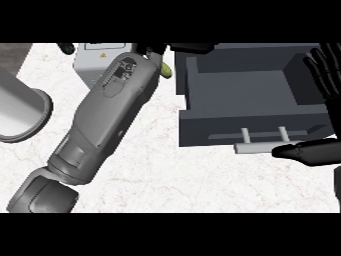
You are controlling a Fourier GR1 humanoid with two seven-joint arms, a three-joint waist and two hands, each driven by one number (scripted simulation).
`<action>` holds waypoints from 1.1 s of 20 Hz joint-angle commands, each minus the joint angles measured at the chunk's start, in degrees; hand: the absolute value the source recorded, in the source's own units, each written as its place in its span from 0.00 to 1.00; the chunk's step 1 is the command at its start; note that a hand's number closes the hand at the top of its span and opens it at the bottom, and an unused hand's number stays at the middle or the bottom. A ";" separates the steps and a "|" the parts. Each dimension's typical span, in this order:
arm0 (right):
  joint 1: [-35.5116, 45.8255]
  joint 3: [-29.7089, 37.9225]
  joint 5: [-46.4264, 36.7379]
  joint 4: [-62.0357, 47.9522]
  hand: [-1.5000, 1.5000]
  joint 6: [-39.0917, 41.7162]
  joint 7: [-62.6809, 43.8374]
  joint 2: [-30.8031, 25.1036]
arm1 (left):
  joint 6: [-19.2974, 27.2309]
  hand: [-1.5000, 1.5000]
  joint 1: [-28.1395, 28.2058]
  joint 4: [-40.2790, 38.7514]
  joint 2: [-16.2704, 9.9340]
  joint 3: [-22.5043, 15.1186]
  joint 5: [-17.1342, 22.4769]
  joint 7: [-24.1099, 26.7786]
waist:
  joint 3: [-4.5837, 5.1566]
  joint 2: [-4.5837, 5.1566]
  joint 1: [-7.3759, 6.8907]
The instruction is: Pick up the cup, place it into the drawer and close the drawer
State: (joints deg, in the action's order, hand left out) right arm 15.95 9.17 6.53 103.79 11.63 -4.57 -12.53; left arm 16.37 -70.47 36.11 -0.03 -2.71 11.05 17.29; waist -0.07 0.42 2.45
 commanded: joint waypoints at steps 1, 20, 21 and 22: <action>0.84 -0.38 0.61 -0.57 0.00 0.39 0.71 0.52 | 5.32 1.00 -6.42 -8.51 0.03 -4.36 2.17 -3.44 | -0.04 0.46 1.89; 7.07 -4.36 1.66 -3.08 0.00 3.14 1.54 1.67 | -0.78 0.00 -1.42 -17.06 0.03 -18.05 10.92 -1.90 | -0.02 2.68 9.39; 7.58 -5.45 2.48 -2.32 0.00 4.00 -0.24 1.68 | -0.54 0.00 -1.78 -16.46 0.03 -17.67 12.15 -1.78 | 0.03 2.37 9.25; 8.10 -6.29 4.69 -2.86 0.00 5.77 0.35 2.49 | 1.23 0.00 -1.93 -15.52 0.03 -17.86 13.32 -2.38 | -0.03 2.56 10.51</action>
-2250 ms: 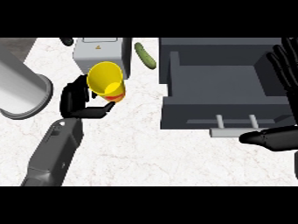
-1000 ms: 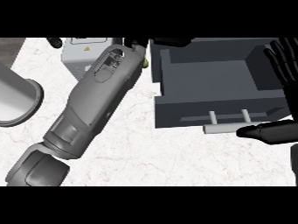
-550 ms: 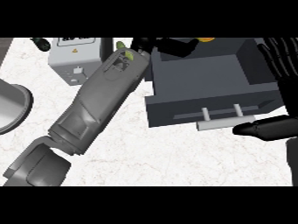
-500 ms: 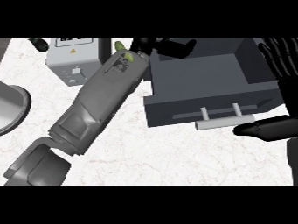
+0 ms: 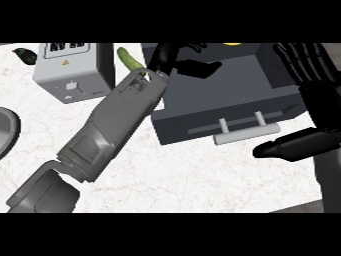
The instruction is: Pick up the cup, place it into the drawer and close the drawer
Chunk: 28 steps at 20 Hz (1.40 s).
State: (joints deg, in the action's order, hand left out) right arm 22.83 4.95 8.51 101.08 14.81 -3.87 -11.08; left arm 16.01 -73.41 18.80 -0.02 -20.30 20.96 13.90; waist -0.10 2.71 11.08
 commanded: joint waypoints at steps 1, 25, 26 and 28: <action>0.76 -3.03 3.17 -1.61 0.00 3.43 -0.22 1.69 | -0.56 0.00 1.14 1.98 0.02 0.74 4.59 2.68 | 0.04 0.57 0.64; -5.27 -21.28 -27.53 -11.83 0.00 10.98 2.33 -9.95 | -0.63 0.00 3.91 5.56 0.01 5.98 18.47 18.11 | 0.02 -1.87 -10.76; -7.66 -23.26 -29.03 -9.85 0.00 10.12 2.26 -9.67 | -2.80 0.00 6.37 4.99 -1.44 6.75 17.80 19.66 | 0.06 -2.17 -10.84; -5.47 -26.72 -33.53 -19.34 0.00 7.66 4.69 -7.10 | -1.57 0.00 7.17 6.44 -0.01 5.29 18.05 19.32 | 0.03 -2.09 -11.71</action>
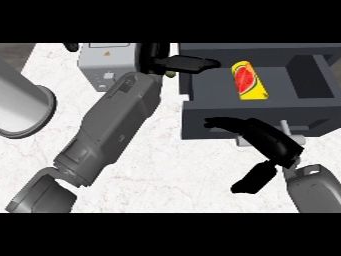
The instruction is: Pick up the cup, place it into the drawer and close the drawer
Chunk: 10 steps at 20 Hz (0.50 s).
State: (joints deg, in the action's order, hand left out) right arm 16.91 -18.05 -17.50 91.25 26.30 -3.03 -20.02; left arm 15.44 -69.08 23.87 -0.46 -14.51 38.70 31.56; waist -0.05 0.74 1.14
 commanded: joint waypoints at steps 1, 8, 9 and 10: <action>4.76 -1.27 -6.21 -13.43 0.00 -2.04 4.00 1.20 | -2.02 0.00 2.36 1.18 0.36 0.82 0.05 0.83 | 0.01 -0.19 -2.07; 11.32 -1.87 -14.34 -39.39 1.00 -11.90 15.90 4.70 | -4.82 0.00 7.15 7.60 -4.80 1.56 1.03 -1.30 | -0.11 -0.14 -5.45; 13.19 -1.10 -14.51 -42.94 1.00 -12.63 17.18 4.99 | -5.82 0.00 8.52 7.95 -5.04 1.15 0.82 -1.11 | -0.13 0.03 -5.96; 16.68 1.33 -13.39 -45.65 1.00 -12.05 18.49 4.14 | -5.31 0.00 10.54 7.29 -4.14 0.87 0.04 2.11 | -0.13 0.38 -5.89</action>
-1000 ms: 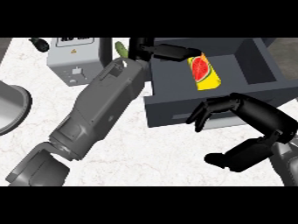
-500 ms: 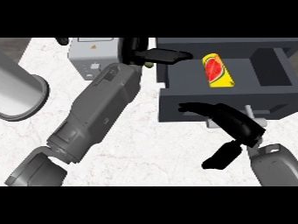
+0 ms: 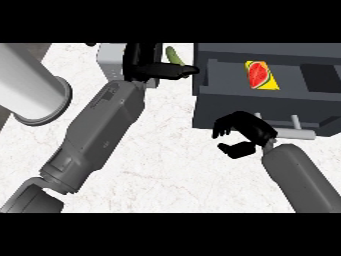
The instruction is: Pick up the cup, place it into the drawer and close the drawer
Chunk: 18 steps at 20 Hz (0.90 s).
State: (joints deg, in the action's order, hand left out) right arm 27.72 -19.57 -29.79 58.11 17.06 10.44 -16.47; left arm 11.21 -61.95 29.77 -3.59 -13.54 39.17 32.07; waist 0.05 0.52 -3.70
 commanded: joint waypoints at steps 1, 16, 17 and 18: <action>7.49 4.20 -0.15 -13.62 1.00 -2.69 4.22 1.20 | -2.47 0.00 4.81 4.41 -2.10 -0.55 0.30 -1.39 | -0.23 0.02 -2.64; 25.33 19.22 6.24 -30.42 1.00 -7.30 10.72 -7.26 | -9.34 0.00 10.92 10.21 -8.18 -1.49 0.46 -3.99 | -0.36 1.72 -6.66; 25.47 19.76 6.84 -30.41 1.00 -7.12 10.55 -7.42 | -9.64 0.00 10.55 10.86 -7.82 -1.23 1.07 -4.56 | -0.37 1.76 -7.00; 25.70 20.13 7.15 -30.24 1.00 -7.10 10.53 -7.93 | -9.92 0.00 12.14 10.55 -7.79 -1.22 0.88 -3.12 | -0.31 2.02 -6.89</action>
State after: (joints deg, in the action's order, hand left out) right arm 44.54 -4.51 -23.16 31.69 14.21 24.62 -18.85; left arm 2.71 -51.51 39.45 -10.70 -14.63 39.87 28.86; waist -0.68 1.55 -8.94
